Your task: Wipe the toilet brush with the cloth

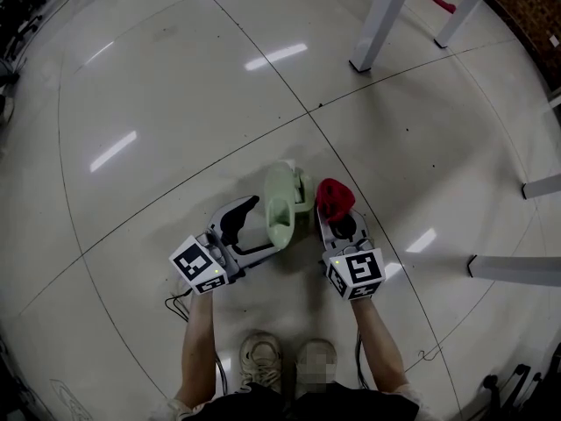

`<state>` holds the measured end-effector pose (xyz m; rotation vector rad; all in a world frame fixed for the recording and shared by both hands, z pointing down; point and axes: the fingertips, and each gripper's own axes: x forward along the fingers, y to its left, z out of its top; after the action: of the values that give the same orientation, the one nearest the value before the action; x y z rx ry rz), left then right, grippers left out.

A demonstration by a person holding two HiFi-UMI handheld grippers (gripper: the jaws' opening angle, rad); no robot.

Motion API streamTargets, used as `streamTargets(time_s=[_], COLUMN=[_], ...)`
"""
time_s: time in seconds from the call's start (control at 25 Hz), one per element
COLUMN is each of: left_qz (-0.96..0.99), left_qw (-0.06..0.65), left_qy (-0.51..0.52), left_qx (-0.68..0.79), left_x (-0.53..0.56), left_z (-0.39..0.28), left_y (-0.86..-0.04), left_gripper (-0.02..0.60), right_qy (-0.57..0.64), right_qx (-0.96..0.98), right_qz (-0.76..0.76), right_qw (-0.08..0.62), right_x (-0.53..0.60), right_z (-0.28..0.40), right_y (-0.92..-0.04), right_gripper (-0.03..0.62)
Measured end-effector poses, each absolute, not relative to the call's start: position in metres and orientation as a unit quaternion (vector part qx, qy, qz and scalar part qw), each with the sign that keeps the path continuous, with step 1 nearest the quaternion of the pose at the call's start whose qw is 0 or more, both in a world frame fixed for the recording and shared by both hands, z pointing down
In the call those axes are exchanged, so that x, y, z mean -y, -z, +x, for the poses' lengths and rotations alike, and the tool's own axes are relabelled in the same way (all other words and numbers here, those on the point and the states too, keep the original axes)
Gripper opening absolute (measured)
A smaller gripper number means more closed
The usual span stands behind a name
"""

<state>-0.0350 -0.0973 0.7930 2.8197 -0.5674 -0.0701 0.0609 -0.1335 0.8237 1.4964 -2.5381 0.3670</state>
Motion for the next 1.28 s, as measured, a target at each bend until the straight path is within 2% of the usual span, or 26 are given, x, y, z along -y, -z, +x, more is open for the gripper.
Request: streamTargets(time_s=[0.44,0.68,1.08,1.28], left_qz=[0.985,0.984,0.984,0.984], left_qw=[0.111,0.118,0.136,0.137], left_qy=[-0.023,-0.008,0.012,0.016], left_qx=[0.130,0.130,0.118,0.117], left_x=[0.132,0.130,0.125,0.126], left_z=[-0.019,-0.021,-0.028,-0.029], left_y=[-0.794,-0.793,-0.789,-0.789], left_gripper=[0.422,0.423,0.422,0.422], right_qy=[-0.155,-0.166,-0.171,-0.163], right_qx=[0.846,0.847,0.896,0.888], right_qz=[0.503,0.499,0.404,0.425], right_qw=[0.085,0.075,0.072,0.069], right_x=[0.101,0.098,0.082,0.082], right_z=[0.039,0.031,-0.036,-0.023], right_y=[-0.832,-0.831,-0.827,-0.823], right_gripper=[0.031,0.031,0.031,0.031])
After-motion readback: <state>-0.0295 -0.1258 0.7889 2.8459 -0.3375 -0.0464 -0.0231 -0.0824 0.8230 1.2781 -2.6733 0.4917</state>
